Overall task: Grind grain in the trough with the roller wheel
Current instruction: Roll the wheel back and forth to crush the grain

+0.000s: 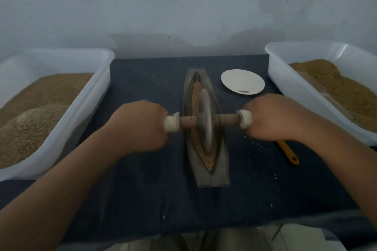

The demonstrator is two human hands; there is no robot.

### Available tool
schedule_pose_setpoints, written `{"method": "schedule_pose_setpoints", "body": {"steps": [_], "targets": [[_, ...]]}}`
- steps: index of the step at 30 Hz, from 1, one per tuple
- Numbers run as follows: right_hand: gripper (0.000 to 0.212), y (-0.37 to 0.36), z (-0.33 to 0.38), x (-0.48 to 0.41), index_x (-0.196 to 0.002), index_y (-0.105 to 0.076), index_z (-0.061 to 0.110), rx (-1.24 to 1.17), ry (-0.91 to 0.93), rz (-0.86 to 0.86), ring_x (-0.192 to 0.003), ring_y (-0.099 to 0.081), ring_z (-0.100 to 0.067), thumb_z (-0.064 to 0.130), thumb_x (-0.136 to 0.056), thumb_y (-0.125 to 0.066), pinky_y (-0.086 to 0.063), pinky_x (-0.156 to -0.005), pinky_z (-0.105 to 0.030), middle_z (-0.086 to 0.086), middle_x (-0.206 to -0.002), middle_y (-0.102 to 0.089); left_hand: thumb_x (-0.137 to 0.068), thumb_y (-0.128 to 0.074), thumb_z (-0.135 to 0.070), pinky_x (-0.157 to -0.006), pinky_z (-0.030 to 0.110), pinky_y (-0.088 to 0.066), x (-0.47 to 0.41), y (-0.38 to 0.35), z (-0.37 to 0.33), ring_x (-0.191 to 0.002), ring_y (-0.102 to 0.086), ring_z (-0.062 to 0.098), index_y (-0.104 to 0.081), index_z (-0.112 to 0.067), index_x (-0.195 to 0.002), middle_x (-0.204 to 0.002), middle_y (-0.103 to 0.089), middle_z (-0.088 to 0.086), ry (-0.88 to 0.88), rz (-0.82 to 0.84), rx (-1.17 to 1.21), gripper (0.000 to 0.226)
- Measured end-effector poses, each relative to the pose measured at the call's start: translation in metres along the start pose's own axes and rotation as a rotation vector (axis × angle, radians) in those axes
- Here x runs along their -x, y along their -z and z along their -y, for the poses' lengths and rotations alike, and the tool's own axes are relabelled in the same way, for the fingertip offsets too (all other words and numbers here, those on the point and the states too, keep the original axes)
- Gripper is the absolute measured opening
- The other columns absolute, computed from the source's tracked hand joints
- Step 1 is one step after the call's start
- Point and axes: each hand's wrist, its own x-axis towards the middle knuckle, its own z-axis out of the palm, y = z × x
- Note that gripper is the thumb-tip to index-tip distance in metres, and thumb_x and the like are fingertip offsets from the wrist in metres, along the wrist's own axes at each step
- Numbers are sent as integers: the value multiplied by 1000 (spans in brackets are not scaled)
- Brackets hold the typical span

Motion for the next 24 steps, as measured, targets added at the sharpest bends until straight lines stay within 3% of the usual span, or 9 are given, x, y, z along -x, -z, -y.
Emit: {"method": "schedule_pose_setpoints", "body": {"steps": [2, 3, 5, 8, 13, 16, 18, 20, 24], "targets": [[34, 1, -2, 4, -81, -63, 51, -64, 7, 103, -54, -60, -2, 69, -57, -47, -42, -48, -28, 30, -70, -64, -68, -51, -55, -47, 21, -29, -1, 0, 1, -50, -50, 5, -54, -30, -61, -55, -53, -12, -21, -17, -20, 26], [33, 0, -2, -4, -78, -64, 43, -47, 0, 85, -56, -60, -3, 67, -61, -50, -43, -49, -29, 18, -67, -66, -68, -52, -55, -48, 23, -33, -9, 1, 1, -52, -53, 7, -55, -29, -62, -57, -55, -12, -6, 4, -16, 27], [29, -6, 0, -29, -68, -59, 27, 30, -42, -109, -57, -56, -11, 55, -76, -60, -41, -50, -30, 5, -60, -58, -72, -56, -53, -55, 28, -43, -40, 4, 2, -61, -60, 14, -58, -27, -66, -66, -60, -10, 60, 37, 1, 27], [26, -6, 5, -68, -63, -50, 23, 68, -38, -475, -50, -37, -12, 38, -80, -63, -28, -49, -25, 8, -56, -43, -79, -59, -50, -66, 35, -48, -86, 12, 9, -72, -61, 25, -61, -23, -73, -79, -65, -3, 166, 19, 15, 27], [25, 1, 3, -70, -65, -49, 25, 45, -57, -353, -58, -50, -15, 46, -77, -46, -38, -53, -30, 7, -62, -52, -78, -61, -44, -66, 34, -49, -71, 13, 1, -72, -62, 24, -59, -22, -74, -79, -64, -3, 150, 15, 10, 23], [25, -1, 0, -29, -70, -62, 30, 22, -19, -73, -62, -60, -10, 53, -76, -56, -46, -53, -31, 8, -63, -62, -73, -59, -45, -53, 28, -41, -23, 9, -2, -61, -58, 12, -58, -26, -69, -67, -60, -9, 52, 49, -3, 19], [23, 1, -1, -3, -80, -64, 47, -32, 26, 78, -57, -61, -4, 61, -66, -53, -45, -50, -30, 22, -67, -65, -70, -56, -50, -49, 24, -34, 1, 5, -4, -57, -54, 7, -57, -29, -67, -62, -58, -10, 11, 35, -14, 22], [27, 1, -3, 0, -83, -60, 56, -23, 50, 57, -56, -60, -3, 67, -61, -47, -44, -48, -29, 27, -67, -64, -69, -54, -52, -48, 24, -33, 3, 2, -5, -56, -54, 8, -56, -29, -66, -60, -57, -10, 14, 43, -3, 23], [31, -10, 1, -46, -64, -52, 26, 87, -8, -329, -54, -47, -10, 51, -82, -57, -32, -48, -27, 7, -58, -52, -78, -58, -48, -59, 31, -46, -47, 8, -1, -65, -60, 17, -60, -25, -70, -72, -62, -7, 124, 47, 23, 24]]}}
